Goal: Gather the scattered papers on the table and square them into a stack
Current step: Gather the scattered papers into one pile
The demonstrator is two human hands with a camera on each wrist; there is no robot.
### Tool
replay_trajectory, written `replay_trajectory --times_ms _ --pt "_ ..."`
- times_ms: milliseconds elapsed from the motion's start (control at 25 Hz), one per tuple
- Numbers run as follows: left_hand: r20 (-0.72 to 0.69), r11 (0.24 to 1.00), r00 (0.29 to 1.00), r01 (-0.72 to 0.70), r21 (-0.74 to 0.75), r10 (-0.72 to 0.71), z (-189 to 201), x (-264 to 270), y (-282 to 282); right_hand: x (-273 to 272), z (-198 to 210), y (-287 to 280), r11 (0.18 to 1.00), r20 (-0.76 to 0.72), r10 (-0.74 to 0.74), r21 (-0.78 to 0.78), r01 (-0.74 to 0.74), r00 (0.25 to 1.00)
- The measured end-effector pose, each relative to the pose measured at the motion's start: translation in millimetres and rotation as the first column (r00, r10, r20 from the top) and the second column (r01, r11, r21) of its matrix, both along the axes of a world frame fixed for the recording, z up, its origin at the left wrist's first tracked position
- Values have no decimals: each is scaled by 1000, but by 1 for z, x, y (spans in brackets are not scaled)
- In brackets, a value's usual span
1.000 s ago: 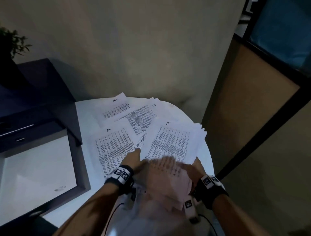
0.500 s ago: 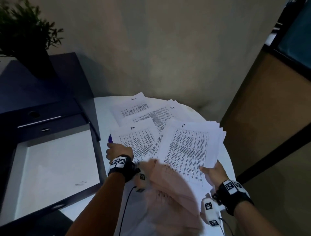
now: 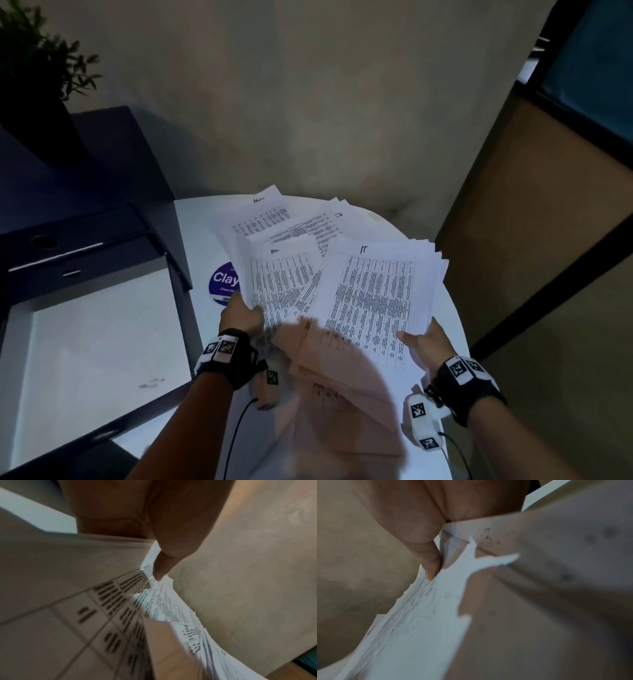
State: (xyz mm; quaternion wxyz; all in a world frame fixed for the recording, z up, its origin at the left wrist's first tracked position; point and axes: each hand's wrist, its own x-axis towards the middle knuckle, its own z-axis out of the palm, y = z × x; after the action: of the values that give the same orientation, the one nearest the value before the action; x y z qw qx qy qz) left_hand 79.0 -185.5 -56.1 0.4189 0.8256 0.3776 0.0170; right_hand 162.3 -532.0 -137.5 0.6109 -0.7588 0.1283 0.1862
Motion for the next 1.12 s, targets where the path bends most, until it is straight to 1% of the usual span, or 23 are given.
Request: replay_trajectory --times_ms 40,80,120,160,200,240,320,360,400,440,480,520,560,640,720,760,800,840,880,920,960,1000,1120 --pt "12 999 1000 4 39 -4 5 -2 -1 -1 1 0 1000 -4 29 -6 -29 1000" --pt "66 994 998 -20 109 13 16 -1 -4 -2 0 1 1000 -10 28 -13 -28 1000" --pt "143 979 989 -58 194 30 31 1 -6 0 -5 0 1000 0 12 -25 -12 1000" --pt "233 959 972 -96 267 32 52 5 -10 -2 1 2 1000 13 13 -22 -13 1000" --pt "338 943 941 -139 302 30 74 7 -13 -2 3 0 1000 21 21 -17 -21 1000" --pt "456 941 889 -182 287 33 98 9 -15 -2 5 0 999 29 21 -30 -20 999" --pt "676 965 736 -209 158 48 138 14 -20 -2 8 0 998 49 32 -54 -30 998" --pt "763 984 642 -170 48 74 151 18 -21 -4 9 -1 998 62 44 -57 -41 997" --pt "822 993 558 -88 -78 114 160 23 -23 -7 15 0 998 58 61 -36 -59 996" --pt "854 983 499 21 -181 146 162 28 -23 -8 19 1 997 67 69 -33 -67 995" --pt "866 967 477 111 -231 152 159 34 -25 -7 17 -1 995 72 86 -57 -82 994" --pt "855 958 501 153 -244 137 151 39 -28 -10 24 1 993 48 97 -72 -94 994" --pt "821 954 559 169 -249 115 139 44 -34 -9 25 0 997 15 69 -22 -68 998" --pt "699 961 713 149 -231 58 108 52 -50 -9 32 2 997 -74 17 83 -11 997" --pt "497 973 864 176 -148 -81 66 56 -64 -10 33 -2 945 -296 -4 311 100 955" --pt "340 963 916 256 -87 -213 44 56 -68 -9 28 -6 918 -329 -7 373 137 944" --pt "168 931 918 364 -8 -358 26 56 -71 -9 30 -6 904 -289 -12 407 134 957" --pt "18 882 883 467 65 -469 12 55 -73 -7 24 -8 907 -225 -5 410 99 974" --pt "-76 834 841 541 107 -535 0 55 -73 -8 23 -9 944 -171 23 328 34 985" --pt "-118 812 819 573 108 -562 -4 54 -72 -13 31 -5 978 -131 97 197 -70 987" --pt "-113 818 821 569 82 -560 -8 55 -69 -11 29 -6 993 -75 112 51 -108 991" --pt "-99 835 835 548 53 -542 -10 56 -64 -10 31 -5 992 -11 123 -24 -123 992" --pt "-43 873 873 487 26 -486 -15 59 -48 -3 35 -5 991 85 102 -95 -94 991"
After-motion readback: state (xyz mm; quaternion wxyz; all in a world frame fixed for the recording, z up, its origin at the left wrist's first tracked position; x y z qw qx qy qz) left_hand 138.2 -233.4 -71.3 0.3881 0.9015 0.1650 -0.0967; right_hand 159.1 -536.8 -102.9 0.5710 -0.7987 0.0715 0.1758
